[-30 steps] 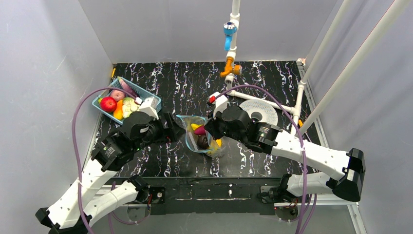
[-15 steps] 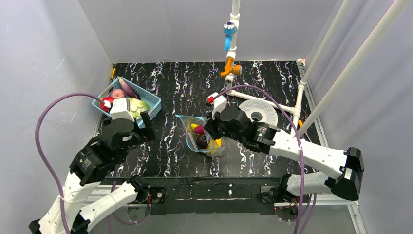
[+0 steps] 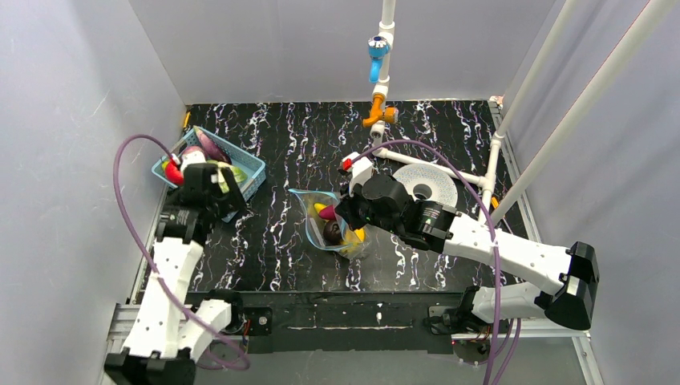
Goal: Place the food in the zip-top bag and seal the zipper
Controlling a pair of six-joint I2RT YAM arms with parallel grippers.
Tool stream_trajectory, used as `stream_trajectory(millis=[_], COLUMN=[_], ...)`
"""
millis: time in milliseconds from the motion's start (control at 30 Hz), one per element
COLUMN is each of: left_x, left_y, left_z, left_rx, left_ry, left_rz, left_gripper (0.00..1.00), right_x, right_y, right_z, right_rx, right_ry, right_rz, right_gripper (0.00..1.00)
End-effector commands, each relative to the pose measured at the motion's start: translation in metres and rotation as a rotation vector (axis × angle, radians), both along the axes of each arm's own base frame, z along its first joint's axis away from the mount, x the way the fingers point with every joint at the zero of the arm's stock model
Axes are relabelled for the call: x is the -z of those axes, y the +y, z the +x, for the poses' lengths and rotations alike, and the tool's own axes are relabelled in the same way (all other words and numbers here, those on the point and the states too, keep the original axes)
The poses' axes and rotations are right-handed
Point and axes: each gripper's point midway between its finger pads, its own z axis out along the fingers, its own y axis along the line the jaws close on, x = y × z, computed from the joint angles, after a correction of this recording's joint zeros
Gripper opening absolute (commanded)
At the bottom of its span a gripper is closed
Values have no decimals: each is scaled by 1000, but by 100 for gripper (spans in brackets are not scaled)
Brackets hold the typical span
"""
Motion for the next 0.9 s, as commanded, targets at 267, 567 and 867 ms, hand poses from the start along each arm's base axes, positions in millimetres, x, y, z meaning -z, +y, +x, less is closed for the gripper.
stream_trajectory(millis=[267, 567, 867], left_x=[-3, 19, 53], left_y=[100, 163, 180], left_z=[102, 168, 184], left_rx=[-356, -447, -444], left_ry=[-28, 7, 100], left_rz=[-75, 158, 236], left_gripper=[98, 98, 91], right_x=[-32, -29, -14], right_y=[2, 5, 9], right_z=[-3, -9, 0], right_rx=[-12, -20, -4], right_ry=[-62, -102, -118], right_rz=[98, 73, 10], right_gripper=[1, 3, 4])
